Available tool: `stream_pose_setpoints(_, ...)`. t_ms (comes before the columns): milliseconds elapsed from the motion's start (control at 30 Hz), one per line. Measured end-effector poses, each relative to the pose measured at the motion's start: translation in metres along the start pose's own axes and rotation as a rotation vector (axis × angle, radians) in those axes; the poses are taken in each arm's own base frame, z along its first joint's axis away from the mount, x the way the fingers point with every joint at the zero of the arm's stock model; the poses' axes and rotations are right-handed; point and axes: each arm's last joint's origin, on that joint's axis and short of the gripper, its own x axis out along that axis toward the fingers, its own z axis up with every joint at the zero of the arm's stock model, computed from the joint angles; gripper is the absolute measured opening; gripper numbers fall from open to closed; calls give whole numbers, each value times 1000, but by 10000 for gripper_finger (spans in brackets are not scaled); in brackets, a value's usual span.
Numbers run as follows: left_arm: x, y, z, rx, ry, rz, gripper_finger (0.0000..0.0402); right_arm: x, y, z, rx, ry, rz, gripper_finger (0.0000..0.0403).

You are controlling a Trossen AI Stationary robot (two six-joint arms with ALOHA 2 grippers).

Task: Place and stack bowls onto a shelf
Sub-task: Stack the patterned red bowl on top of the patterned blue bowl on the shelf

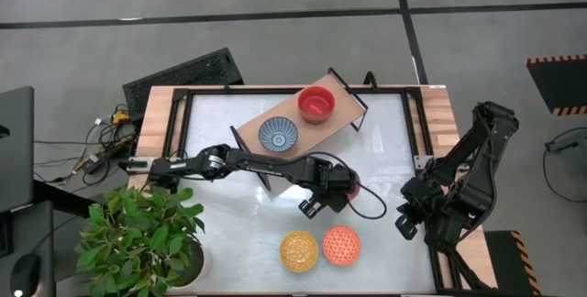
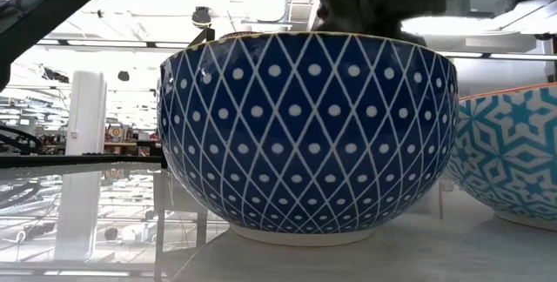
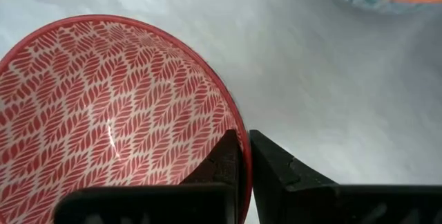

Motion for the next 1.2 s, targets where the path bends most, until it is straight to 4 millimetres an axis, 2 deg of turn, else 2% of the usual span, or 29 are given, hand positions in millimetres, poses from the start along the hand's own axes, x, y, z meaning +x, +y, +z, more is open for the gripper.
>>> stream_pose_setpoints(433,-62,9,7,-1,-79,107,2,0,-2,0,-9,-4,-17,32)
stream_pose_setpoints(800,-105,14,8,6,-118,211,3,0,-2,0,-7,-4,-15,29)
stream_pose_setpoints(1067,-143,21,-2,-59,-64,339,3,2,-2,0,-12,-10,-29,34)
stream_pose_setpoints(1200,-175,30,-21,-158,-26,409,4,2,-2,0,-11,-11,-27,29)
